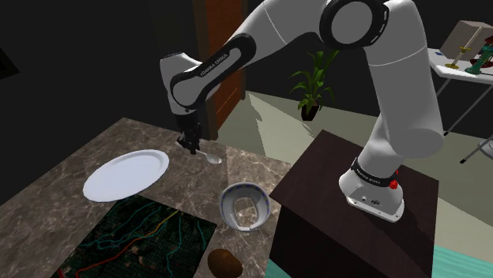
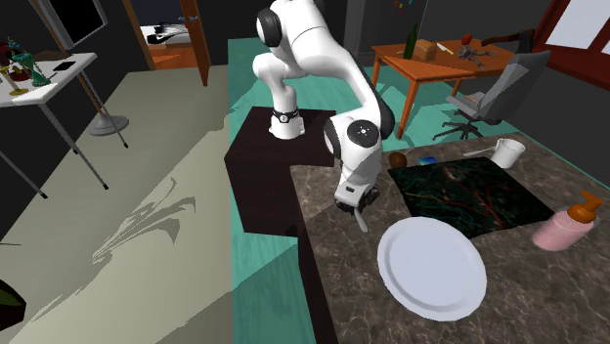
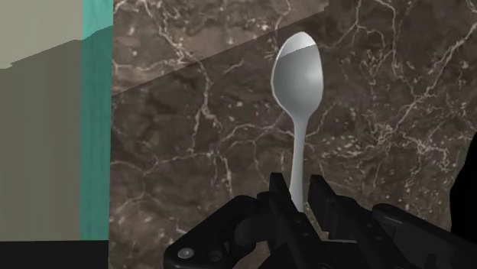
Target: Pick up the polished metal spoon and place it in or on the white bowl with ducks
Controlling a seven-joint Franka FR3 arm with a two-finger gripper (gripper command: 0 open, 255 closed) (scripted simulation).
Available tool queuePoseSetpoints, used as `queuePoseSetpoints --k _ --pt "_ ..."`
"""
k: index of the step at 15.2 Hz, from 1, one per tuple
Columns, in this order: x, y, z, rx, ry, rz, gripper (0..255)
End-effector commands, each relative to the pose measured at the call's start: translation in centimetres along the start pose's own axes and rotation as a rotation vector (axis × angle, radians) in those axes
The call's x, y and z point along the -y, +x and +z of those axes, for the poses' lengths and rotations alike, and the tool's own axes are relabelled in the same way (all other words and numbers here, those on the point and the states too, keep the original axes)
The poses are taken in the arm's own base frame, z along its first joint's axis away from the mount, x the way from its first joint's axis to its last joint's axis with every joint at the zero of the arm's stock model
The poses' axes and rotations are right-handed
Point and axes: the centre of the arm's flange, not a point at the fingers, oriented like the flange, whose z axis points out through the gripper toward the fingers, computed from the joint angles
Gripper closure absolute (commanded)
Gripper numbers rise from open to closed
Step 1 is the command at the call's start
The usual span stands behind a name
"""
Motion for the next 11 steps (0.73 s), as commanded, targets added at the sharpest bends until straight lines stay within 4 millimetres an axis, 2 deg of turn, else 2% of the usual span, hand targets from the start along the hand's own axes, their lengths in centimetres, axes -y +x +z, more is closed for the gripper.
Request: queuePoseSetpoints --k 1,8,11 --pt "0.1 -0.2 -1.0 0.000 0.000 0.000 255" --pt "0.6 -0.7 -4.2 0.000 0.000 0.000 255" --pt "2.5 -4.1 -3.6 0.000 0.000 0.000 255"
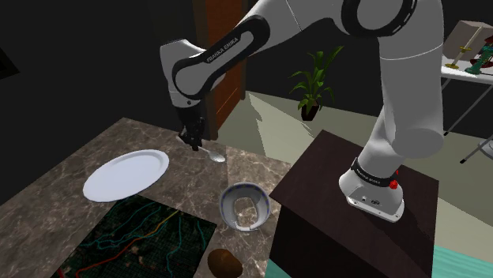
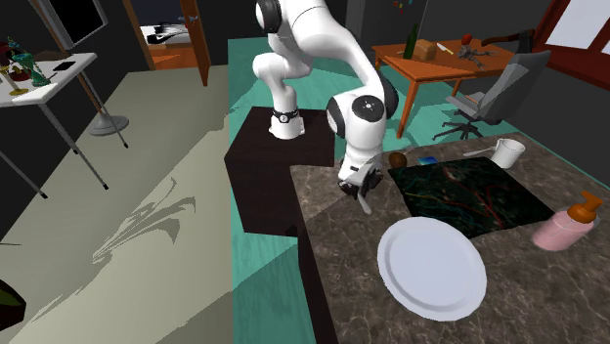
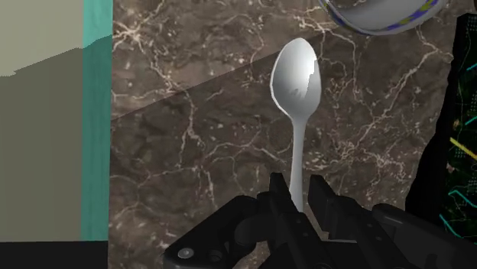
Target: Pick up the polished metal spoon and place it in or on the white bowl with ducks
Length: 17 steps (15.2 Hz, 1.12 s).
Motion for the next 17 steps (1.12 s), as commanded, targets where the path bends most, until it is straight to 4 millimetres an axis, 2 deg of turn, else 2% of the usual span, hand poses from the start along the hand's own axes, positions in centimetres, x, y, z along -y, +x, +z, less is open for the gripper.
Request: queuePoseSetpoints --k 1,16,17 --pt "0.9 -2.1 0.4 0.000 0.000 0.000 255" --pt "10.2 -19.3 3.4 0.000 0.000 0.000 255" --pt "11.2 -21.2 3.8 0.000 0.000 0.000 255"
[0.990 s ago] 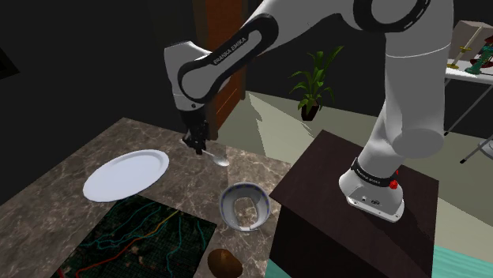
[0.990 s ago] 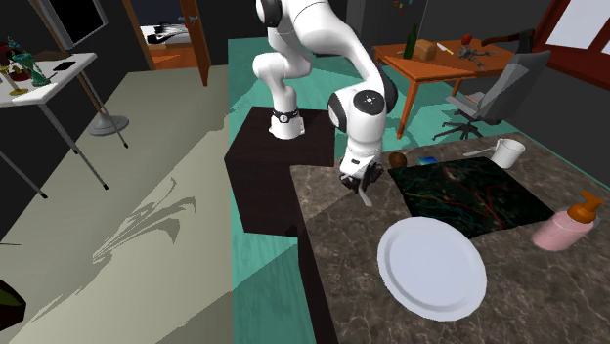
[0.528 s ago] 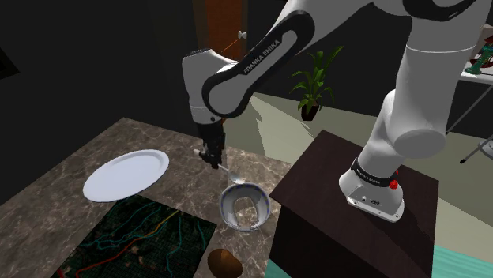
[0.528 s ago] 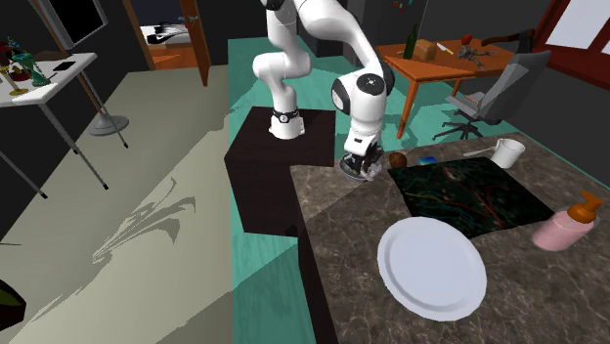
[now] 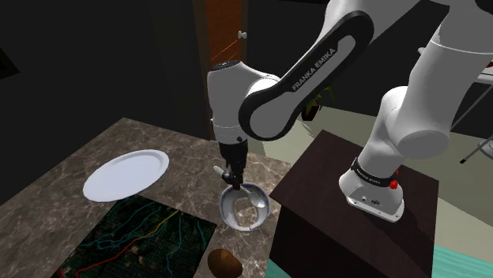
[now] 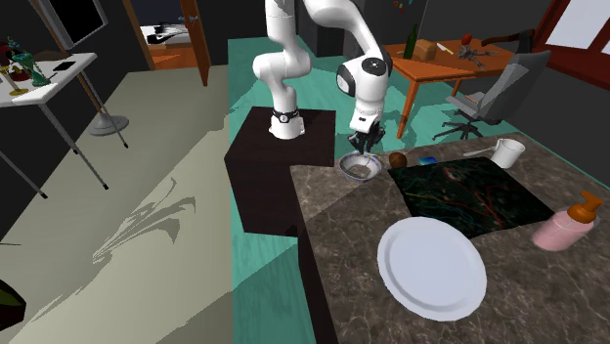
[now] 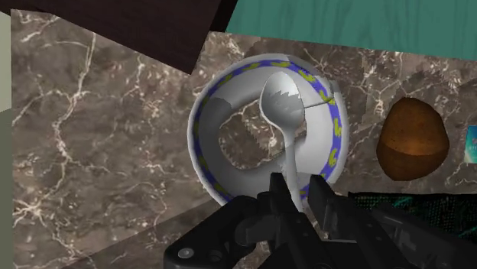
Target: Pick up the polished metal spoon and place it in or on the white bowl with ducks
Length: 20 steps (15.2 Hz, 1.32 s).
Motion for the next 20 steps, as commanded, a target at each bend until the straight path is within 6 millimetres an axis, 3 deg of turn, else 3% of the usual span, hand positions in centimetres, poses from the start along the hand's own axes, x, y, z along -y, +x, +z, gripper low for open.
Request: queuePoseSetpoints --k 1,15,20 --pt "0.7 -1.4 0.7 -0.001 0.000 0.002 255" --pt "-0.4 -0.3 8.0 -0.001 0.000 0.002 255" --pt "-0.4 -0.3 8.1 -0.001 0.000 0.002 255"
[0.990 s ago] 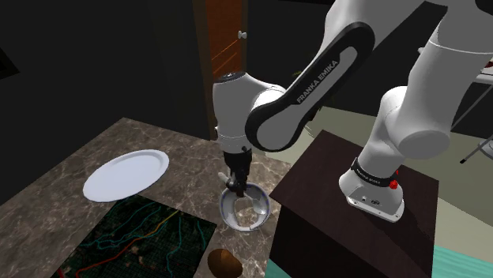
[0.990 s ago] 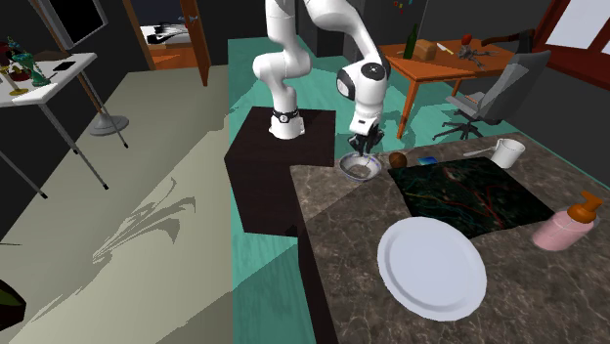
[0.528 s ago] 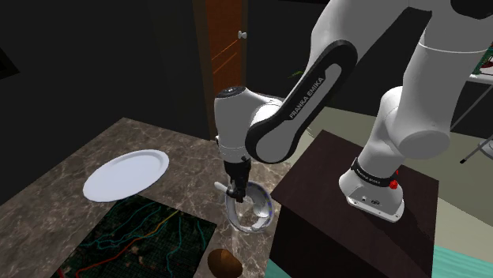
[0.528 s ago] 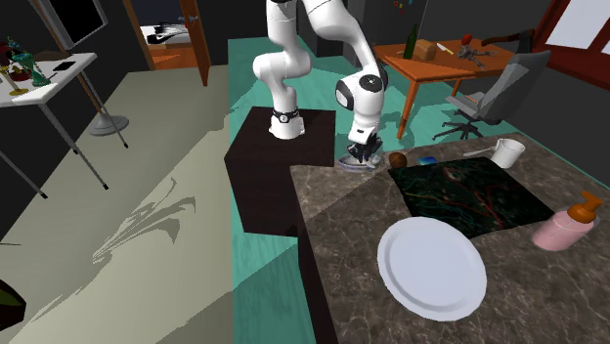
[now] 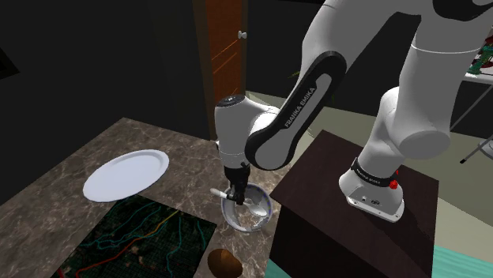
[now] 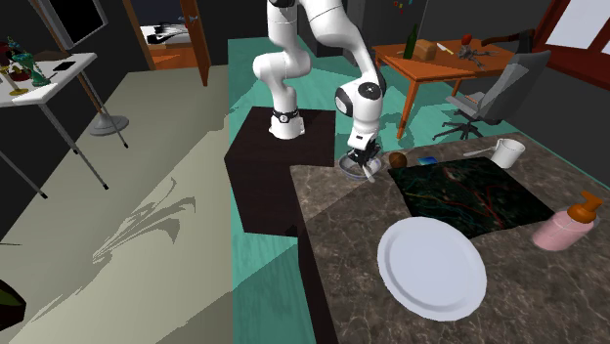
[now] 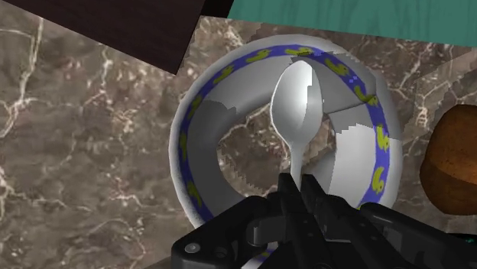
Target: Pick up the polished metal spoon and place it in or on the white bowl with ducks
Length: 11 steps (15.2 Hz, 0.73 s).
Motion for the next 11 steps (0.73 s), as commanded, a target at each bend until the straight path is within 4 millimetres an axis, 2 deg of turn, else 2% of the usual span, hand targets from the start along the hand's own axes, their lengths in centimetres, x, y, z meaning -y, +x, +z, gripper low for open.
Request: queuePoseSetpoints --k 1,3,4,9,11 --pt "-0.1 -0.2 0.3 0.008 -0.002 0.000 255" --pt "-0.1 -0.2 0.3 0.008 -0.002 0.000 255" --pt "-0.1 -0.2 0.3 0.008 -0.002 0.000 0" --pt "-0.1 -0.2 0.3 0.008 -0.002 0.000 0" --pt "0.0 -0.2 -2.4 0.008 -0.002 0.000 0"
